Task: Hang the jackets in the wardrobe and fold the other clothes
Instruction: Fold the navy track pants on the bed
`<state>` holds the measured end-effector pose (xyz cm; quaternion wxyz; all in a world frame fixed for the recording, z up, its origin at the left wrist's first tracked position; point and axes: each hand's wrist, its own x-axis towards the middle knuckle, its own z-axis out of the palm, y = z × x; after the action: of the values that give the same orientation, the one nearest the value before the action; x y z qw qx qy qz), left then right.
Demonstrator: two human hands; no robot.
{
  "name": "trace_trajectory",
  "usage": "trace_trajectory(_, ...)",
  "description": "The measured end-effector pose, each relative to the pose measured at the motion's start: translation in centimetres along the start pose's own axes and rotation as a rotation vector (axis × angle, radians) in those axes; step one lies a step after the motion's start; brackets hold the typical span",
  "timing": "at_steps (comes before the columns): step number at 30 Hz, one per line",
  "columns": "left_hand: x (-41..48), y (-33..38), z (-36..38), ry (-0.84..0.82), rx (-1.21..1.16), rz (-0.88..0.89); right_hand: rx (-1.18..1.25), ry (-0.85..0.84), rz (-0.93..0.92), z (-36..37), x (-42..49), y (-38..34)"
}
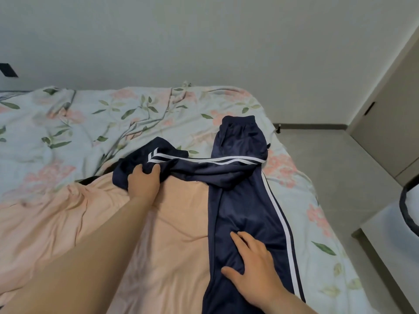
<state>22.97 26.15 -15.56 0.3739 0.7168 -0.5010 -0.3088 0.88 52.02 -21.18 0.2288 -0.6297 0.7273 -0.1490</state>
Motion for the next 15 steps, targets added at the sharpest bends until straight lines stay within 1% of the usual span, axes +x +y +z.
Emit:
trace_trajectory(3, -2.1, 0.2, -0.6, -0.050, -0.196, 0.116, 0.016, 0.017, 0.009, -0.2, 0.3, -0.1)
trace_trajectory(4, -3.4, 0.2, -0.8, -0.048, -0.219, 0.176, 0.023, 0.017, 0.010, -0.2, 0.3, -0.1)
trace_trajectory(7, -8.5, 0.2, -1.6, -0.029, -0.135, 0.453, 0.030, -0.007, 0.029, -0.5, 0.2, -0.5)
trace_trajectory(9, -13.4, -0.8, -2.2, -0.082, -0.078, 0.622, 0.082, -0.035, 0.040, -1.1, 0.0, -0.6)
trace_trajectory(11, -18.4, -2.8, -2.3, -0.204, -0.027, 0.735, 0.220, -0.082, 0.088, -1.9, 0.1, -1.0)
trace_trajectory(12, -20.8, -3.7, -2.7, -0.265, -0.024, 0.830, 0.353, -0.076, 0.128, -2.5, -0.2, -1.4)
trace_trajectory(13, -22.8, -4.7, -2.9, -0.318, 0.060, 0.935, 0.529, -0.047, 0.190, -3.2, -0.7, -1.8)
trace_trajectory(14, -24.3, -5.4, -3.4, -0.452, 0.177, 0.997, 0.707, 0.003, 0.244, -3.8, -1.2, -2.3)
trace_trajectory(15, -25.4, -5.0, -4.2, -0.687, 0.274, 1.023, 0.841, 0.054, 0.304, -4.3, -1.7, -2.5)
